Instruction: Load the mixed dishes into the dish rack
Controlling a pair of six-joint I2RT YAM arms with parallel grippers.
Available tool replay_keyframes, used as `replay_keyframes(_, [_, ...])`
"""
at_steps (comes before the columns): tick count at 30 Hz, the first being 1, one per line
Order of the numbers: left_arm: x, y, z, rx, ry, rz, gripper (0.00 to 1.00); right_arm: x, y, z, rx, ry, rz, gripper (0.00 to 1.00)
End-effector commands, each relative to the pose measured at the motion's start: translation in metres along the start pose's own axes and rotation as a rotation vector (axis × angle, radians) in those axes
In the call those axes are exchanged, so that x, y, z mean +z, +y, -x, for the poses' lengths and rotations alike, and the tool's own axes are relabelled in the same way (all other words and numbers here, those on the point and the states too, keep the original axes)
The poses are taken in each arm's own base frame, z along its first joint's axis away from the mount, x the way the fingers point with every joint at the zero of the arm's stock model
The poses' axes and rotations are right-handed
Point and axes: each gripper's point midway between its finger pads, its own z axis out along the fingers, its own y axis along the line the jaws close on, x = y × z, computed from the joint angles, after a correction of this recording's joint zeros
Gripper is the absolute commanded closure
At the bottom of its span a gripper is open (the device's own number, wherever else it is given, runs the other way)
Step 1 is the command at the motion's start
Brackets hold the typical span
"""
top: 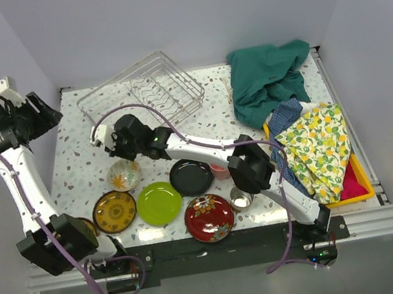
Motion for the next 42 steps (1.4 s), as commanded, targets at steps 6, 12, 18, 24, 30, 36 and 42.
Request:
replay_keyframes(6, [0.021, -0.003, -0.027, -0.019, 0.052, -0.098, 0.37, -0.041, -0.049, -0.003, -0.023, 0.058, -0.113, 1.00])
replay_keyframes(12, [0.033, 0.002, -0.029, -0.031, 0.050, -0.104, 0.38, -0.057, -0.041, -0.030, -0.037, 0.138, -0.092, 1.00])
replay_keyframes(18, [0.042, 0.004, -0.034, -0.042, 0.062, -0.115, 0.38, -0.074, -0.034, -0.048, -0.072, 0.194, -0.077, 1.00])
replay_keyframes(24, [0.049, 0.007, -0.041, -0.052, 0.075, -0.121, 0.39, -0.093, -0.036, -0.079, -0.119, 0.282, -0.094, 1.00])
replay_keyframes(30, [0.055, 0.008, -0.047, -0.059, 0.097, -0.135, 0.39, -0.114, -0.035, -0.101, -0.188, 0.347, -0.088, 1.00])
replay_keyframes(36, [0.055, 0.007, -0.045, -0.053, 0.103, -0.144, 0.39, -0.145, -0.033, -0.129, -0.265, 0.439, -0.081, 1.00])
replay_keyframes(42, [0.058, 0.006, -0.044, -0.070, 0.117, -0.154, 0.39, -0.164, -0.047, -0.146, -0.358, 0.506, -0.098, 1.00])
